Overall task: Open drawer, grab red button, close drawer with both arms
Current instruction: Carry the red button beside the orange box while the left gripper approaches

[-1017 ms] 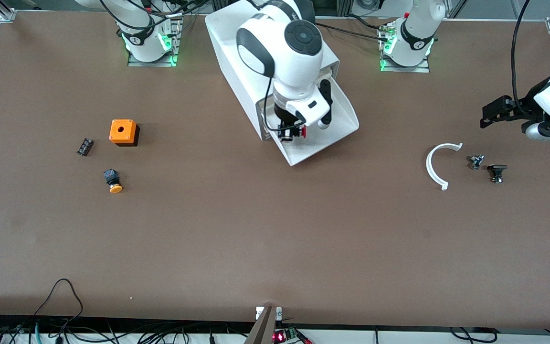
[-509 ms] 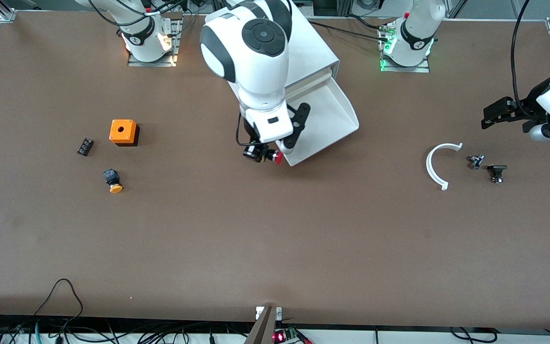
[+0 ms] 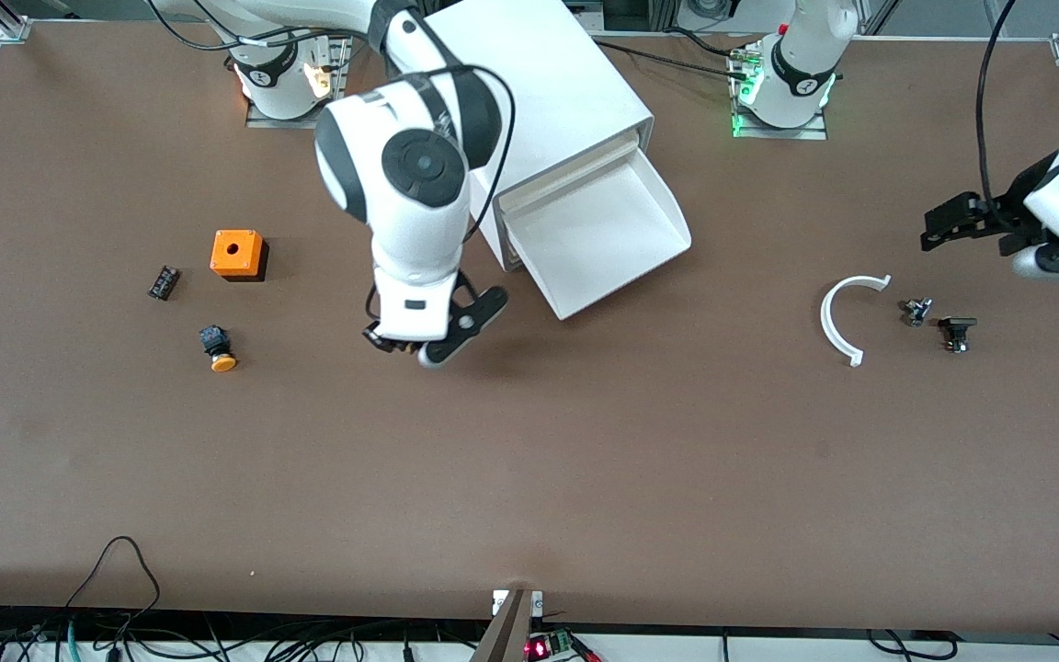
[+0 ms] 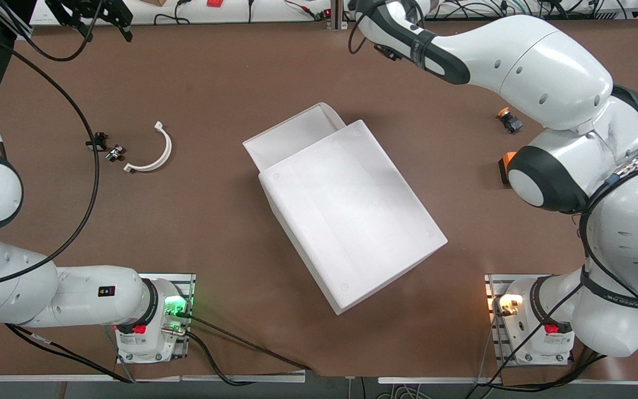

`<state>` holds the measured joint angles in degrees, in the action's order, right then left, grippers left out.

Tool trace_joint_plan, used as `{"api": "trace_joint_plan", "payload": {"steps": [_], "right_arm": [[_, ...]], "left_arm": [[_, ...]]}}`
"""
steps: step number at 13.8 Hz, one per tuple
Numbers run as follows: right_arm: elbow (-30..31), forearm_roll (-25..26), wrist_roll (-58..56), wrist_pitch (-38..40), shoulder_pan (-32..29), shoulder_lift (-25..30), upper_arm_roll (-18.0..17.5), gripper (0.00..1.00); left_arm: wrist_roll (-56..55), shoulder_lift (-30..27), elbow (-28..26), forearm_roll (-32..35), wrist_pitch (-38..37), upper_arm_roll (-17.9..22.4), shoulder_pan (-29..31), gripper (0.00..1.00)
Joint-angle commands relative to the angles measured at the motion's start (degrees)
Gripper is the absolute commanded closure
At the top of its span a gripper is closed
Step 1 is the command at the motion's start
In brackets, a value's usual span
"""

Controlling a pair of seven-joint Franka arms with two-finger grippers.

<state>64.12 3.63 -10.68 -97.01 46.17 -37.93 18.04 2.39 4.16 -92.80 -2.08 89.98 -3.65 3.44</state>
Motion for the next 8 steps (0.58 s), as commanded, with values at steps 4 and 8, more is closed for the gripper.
{"api": "trace_joint_plan", "payload": {"steps": [4,8], "right_arm": [[15.93,-9.23,11.2,-3.35,-8.53,9.09,-0.81,0.87],[27.77,-8.99,12.97,-10.71,-14.08,13.48,-3.35,0.87]], "left_arm": [[-1.25,8.67,-1.92,-14.69,3.68,-0.74,-0.71,0.0],[-5.09,12.18,-8.52,-17.17,18.61,-1.45,-5.71,0.0]]}}
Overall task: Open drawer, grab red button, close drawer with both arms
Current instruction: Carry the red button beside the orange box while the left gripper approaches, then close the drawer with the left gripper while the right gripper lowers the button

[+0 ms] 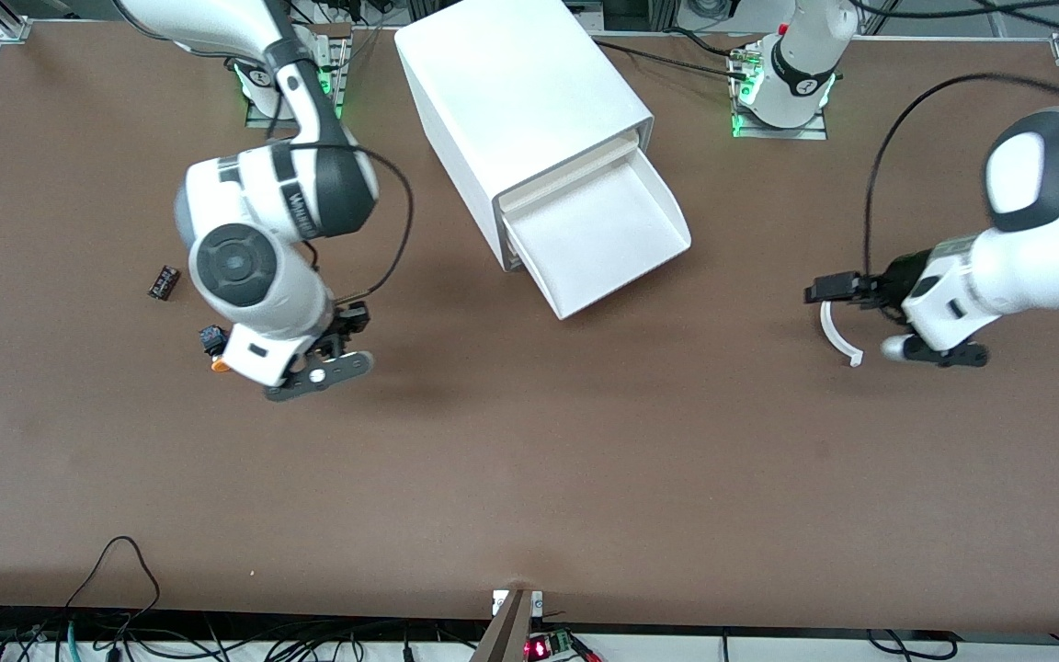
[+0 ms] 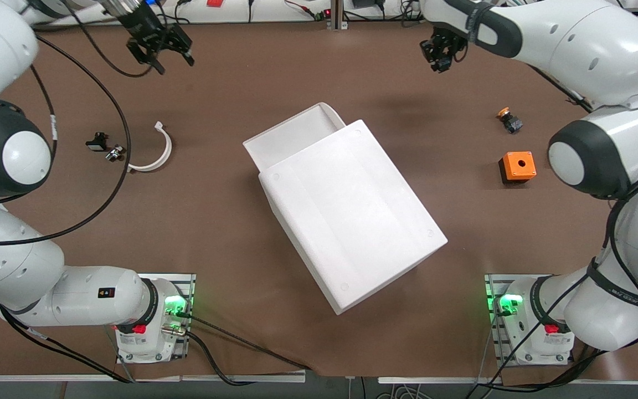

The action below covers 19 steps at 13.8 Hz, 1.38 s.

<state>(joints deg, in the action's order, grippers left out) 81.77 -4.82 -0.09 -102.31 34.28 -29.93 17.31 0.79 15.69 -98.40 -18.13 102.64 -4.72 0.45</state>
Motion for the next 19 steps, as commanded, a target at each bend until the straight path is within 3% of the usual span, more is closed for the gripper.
{"api": "trace_joint_plan", "payload": {"steps": [1,4,7,10,13,14,15,16,19], "right_arm": [[13.73,-0.54,1.77,-8.4,-3.59,6.8,-3.24,0.87],[20.95,-0.45,2.29,-15.17,-4.66,7.6,-4.13,0.87],[34.11,-0.37,0.72,-31.49,-5.98,9.27,-4.13,0.87],[38.72,-0.36,-0.26,-37.43,-6.15,9.1,-4.22,0.87],[41.88,-0.36,-0.95,-41.37,-8.08,8.75,-4.22,0.81],[42.16,-0.45,-1.83,-41.57,-8.35,8.75,-4.22,0.7],[42.07,-0.63,-1.14,-41.31,-8.44,8.92,-4.22,0.4],[41.72,-0.8,-1.05,-40.78,-8.44,9.1,-4.22,0.01],[38.48,-1.42,0.95,-36.23,-8.44,10.06,-4.22,0.0]], "left_arm": [[-7.52,1.52,-4.42,-1.11,10.43,-0.55,-4.74,0.0],[-17.89,3.54,-9.87,-0.32,23.0,-0.55,-11.85,0.0],[-32.2,7.32,-11.2,-0.15,30.76,-0.38,-20.03,0.0],[-44.87,6.81,-13.39,9.13,31.31,-0.47,-24.25,0.0],[-51.76,3.39,-18.22,10.22,28.95,-1.43,-26.37,0.0],[-51.94,2.33,-19.89,10.22,27.54,-3.17,-26.38,0.0],[-52.47,1.1,-21.3,10.05,27.01,-3.89,-26.38,0.0],[-52.82,0.22,-22.27,9.44,26.83,-4.68,-26.38,0.0],[-52.3,-0.84,-23.16,9.43,24.37,-8.02,-26.38,0.0]]}}
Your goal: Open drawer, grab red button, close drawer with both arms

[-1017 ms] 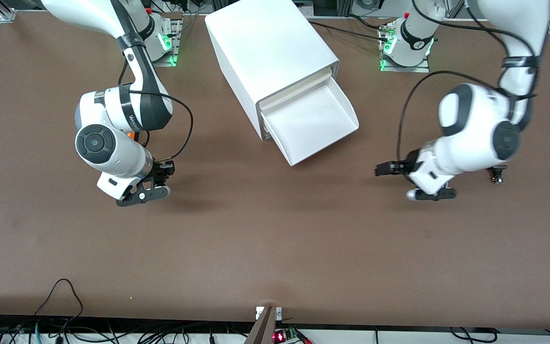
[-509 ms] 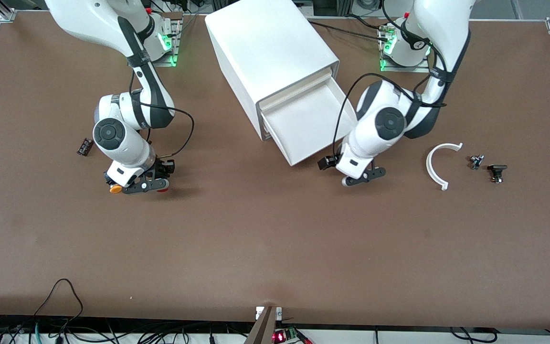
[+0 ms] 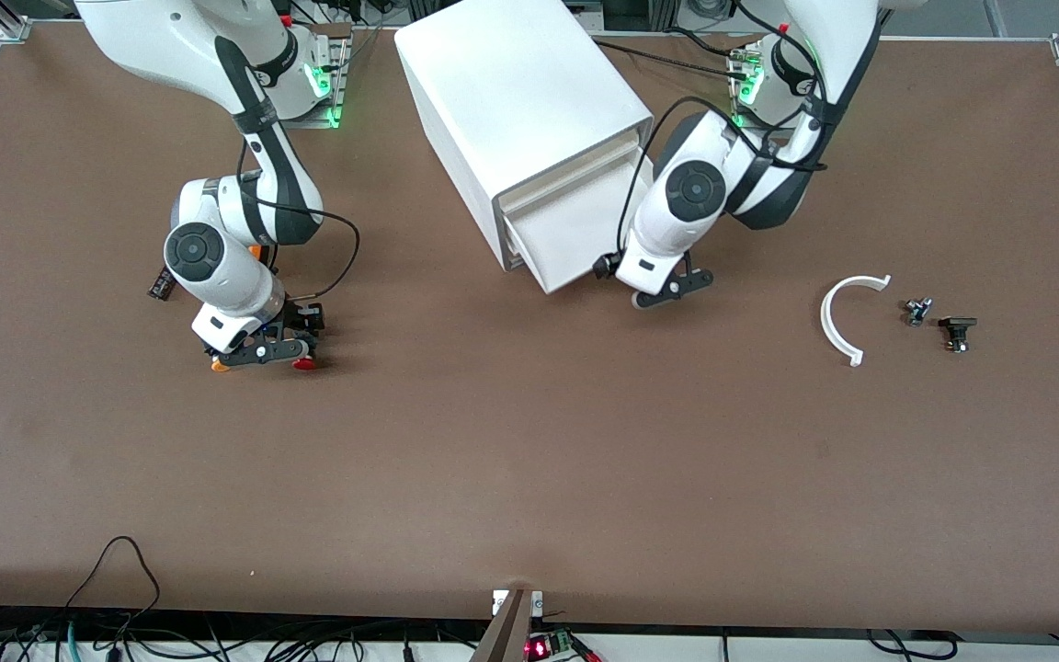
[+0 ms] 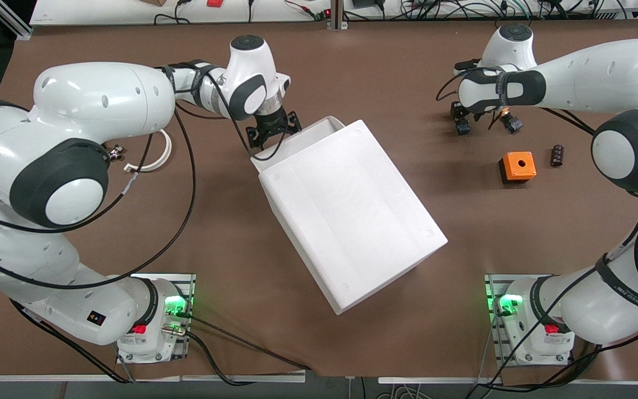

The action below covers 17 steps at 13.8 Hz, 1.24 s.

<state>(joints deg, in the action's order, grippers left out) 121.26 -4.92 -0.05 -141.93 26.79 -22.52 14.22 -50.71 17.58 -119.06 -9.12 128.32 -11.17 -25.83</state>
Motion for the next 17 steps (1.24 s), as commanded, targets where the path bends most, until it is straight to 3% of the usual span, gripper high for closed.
{"api": "trace_joint_plan", "payload": {"steps": [1,5,11,13,17], "right_arm": [[-2.77,-1.32,3.62,6.03,-1.04,3.35,-1.03,0.0],[-15.33,-1.41,6.54,23.86,-1.56,3.89,-0.94,0.0],[-27.46,-1.49,8.4,38.46,-2.01,6.08,-0.94,0.0],[-32.65,-1.32,7.96,41.64,-2.44,5.91,-0.94,0.0],[-34.6,-1.14,4.03,44.97,-13.23,9.59,-3.58,0.0]], "left_arm": [[-0.79,-2.64,-2.5,0.42,-1.49,-2.88,-0.1,0.0],[-0.61,-2.64,-3.99,0.42,-1.41,-6.41,-0.1,0.0],[-0.7,-3.6,-3.82,0.42,-1.06,-6.93,-0.1,0.0],[-0.7,-4.22,-3.82,0.33,-1.23,-9.22,0.07,0.0],[-0.7,-5.27,-3.12,0.33,-1.23,-9.22,0.95,0.0]]}}
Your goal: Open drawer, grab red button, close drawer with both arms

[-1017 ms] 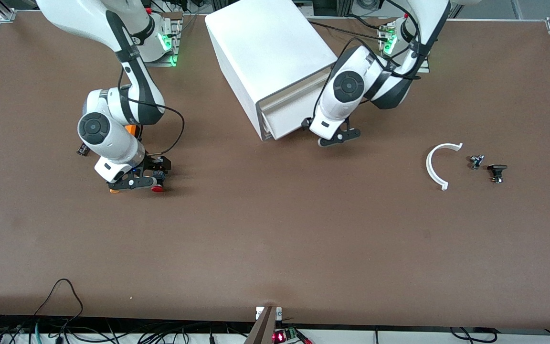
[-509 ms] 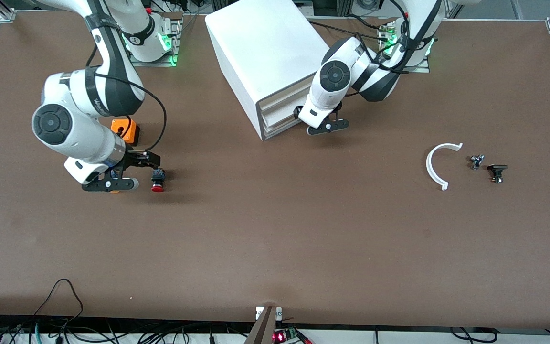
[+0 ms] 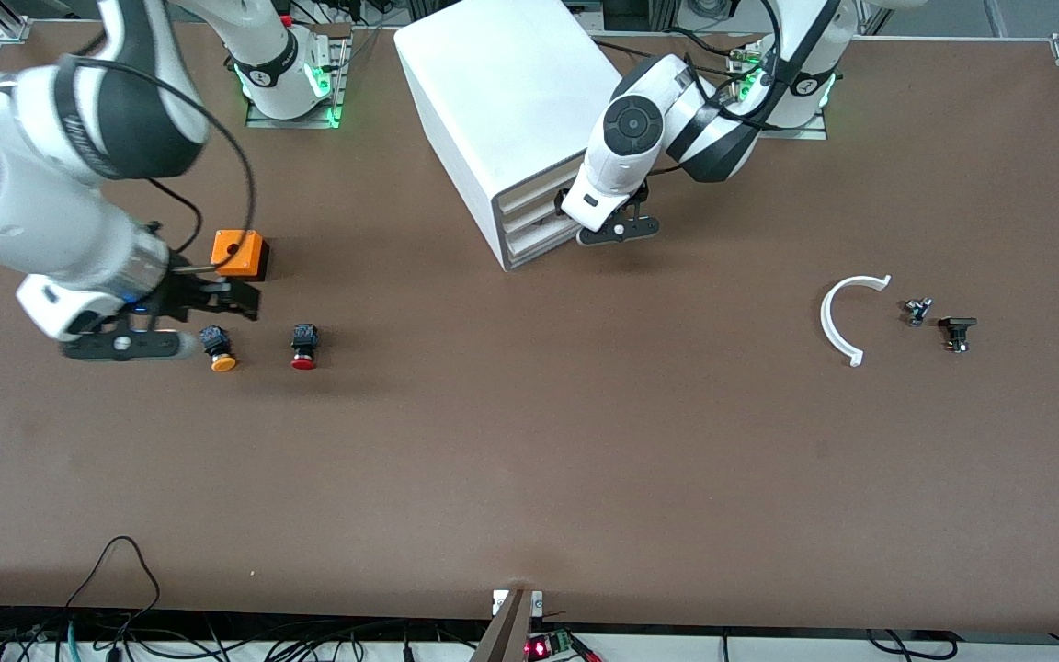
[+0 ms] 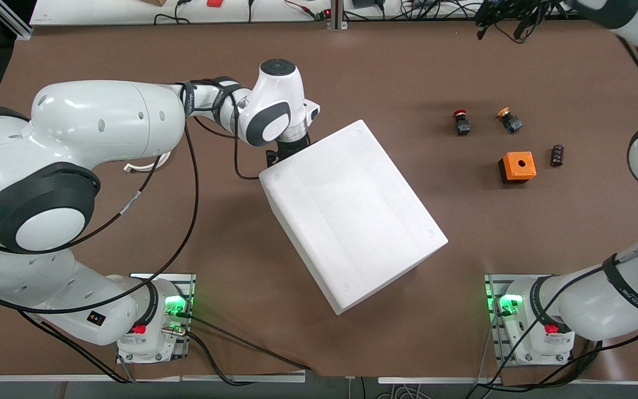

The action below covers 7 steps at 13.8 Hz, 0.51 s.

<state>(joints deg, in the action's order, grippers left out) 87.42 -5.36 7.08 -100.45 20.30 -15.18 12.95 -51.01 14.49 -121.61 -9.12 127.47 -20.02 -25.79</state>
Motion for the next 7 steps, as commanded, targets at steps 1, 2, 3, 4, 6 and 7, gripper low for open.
{"api": "trace_joint_plan", "payload": {"steps": [1,2,3,4,6,7], "right_arm": [[-1.03,-0.09,-6.86,4.03,-7.64,2.87,-1.96,0.0],[-1.2,0.7,-9.25,4.12,-8.08,3.83,-1.18,0.0],[-1.03,2.97,-9.45,5.08,-8.08,4.54,-0.73,0.0],[-1.03,5.51,-9.28,6.74,-7.74,4.98,-1.08,0.0],[-1.03,9.13,-5.18,10.18,-7.38,5.69,-4.48,0.0],[-1.2,9.84,-0.79,10.1,-7.38,5.78,-6.34,0.0]], "left_arm": [[-0.23,-2.36,-0.47,1.37,0.41,-0.28,2.22,0.0],[-0.23,-2.27,-0.39,2.86,2.33,0.15,4.24,0.0],[-0.14,-2.36,-0.04,4.27,3.91,0.68,8.0,0.0],[0.03,-2.45,0.66,4.63,4.02,0.95,10.91,0.0],[6.23,-3.93,3.82,4.99,1.4,4.0,13.04,0.0],[12.11,-4.29,6.27,5.94,-1.14,7.59,13.39,0.0]]}}
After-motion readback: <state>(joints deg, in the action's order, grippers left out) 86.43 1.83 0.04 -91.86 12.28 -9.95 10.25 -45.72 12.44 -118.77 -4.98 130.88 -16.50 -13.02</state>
